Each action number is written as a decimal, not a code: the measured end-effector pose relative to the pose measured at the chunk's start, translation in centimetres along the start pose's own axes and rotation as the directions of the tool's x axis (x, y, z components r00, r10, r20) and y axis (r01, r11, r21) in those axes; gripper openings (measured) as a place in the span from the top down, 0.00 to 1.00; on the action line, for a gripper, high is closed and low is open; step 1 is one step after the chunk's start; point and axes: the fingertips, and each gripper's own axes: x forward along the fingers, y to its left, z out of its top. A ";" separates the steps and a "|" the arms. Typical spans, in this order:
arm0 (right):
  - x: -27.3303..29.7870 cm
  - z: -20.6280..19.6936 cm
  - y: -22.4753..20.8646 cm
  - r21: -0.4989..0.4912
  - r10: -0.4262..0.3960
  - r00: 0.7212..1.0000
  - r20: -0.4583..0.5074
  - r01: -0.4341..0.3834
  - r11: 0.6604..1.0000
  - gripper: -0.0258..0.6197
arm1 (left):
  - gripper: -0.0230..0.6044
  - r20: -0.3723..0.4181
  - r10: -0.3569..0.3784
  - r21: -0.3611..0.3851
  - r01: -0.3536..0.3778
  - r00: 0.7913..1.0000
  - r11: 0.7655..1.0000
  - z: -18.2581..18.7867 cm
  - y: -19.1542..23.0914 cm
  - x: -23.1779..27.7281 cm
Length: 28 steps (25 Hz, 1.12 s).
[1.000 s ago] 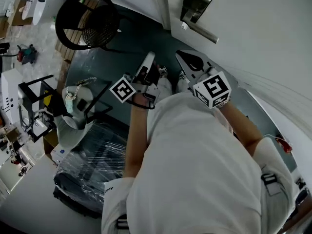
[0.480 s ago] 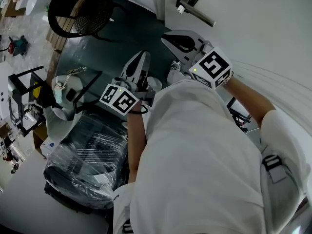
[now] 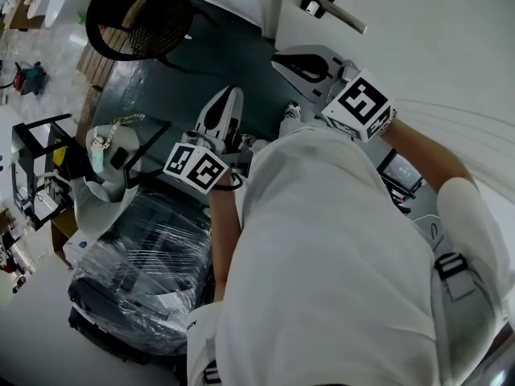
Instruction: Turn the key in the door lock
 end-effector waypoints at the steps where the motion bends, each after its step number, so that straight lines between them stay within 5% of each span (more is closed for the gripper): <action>1: 0.4 0.5 0.9 0.007 -0.001 1.000 0.009 0.001 1.000 0.97 | 0.95 0.001 0.020 0.028 -0.020 1.000 0.999 0.3 0.2 -0.9; 8: 5.8 3.5 8.3 0.102 0.009 0.997 0.076 -0.017 0.995 0.97 | 0.95 0.078 0.234 0.227 -0.246 0.969 0.942 3.8 3.0 -8.2; 18: 11.1 4.9 15.9 0.144 0.020 0.991 0.134 -0.039 0.989 0.97 | 0.95 0.225 0.356 0.251 -0.407 0.907 0.878 6.6 6.2 -19.0; 22: 12.1 5.1 17.3 0.154 0.009 0.986 0.166 -0.035 0.987 0.97 | 0.95 0.236 0.382 0.272 -0.438 0.894 0.857 6.8 7.0 -20.7; 28: 12.2 5.6 19.0 0.147 0.041 0.987 0.155 -0.064 0.987 0.97 | 0.95 0.317 0.433 0.265 -0.517 0.844 0.814 8.3 6.5 -21.7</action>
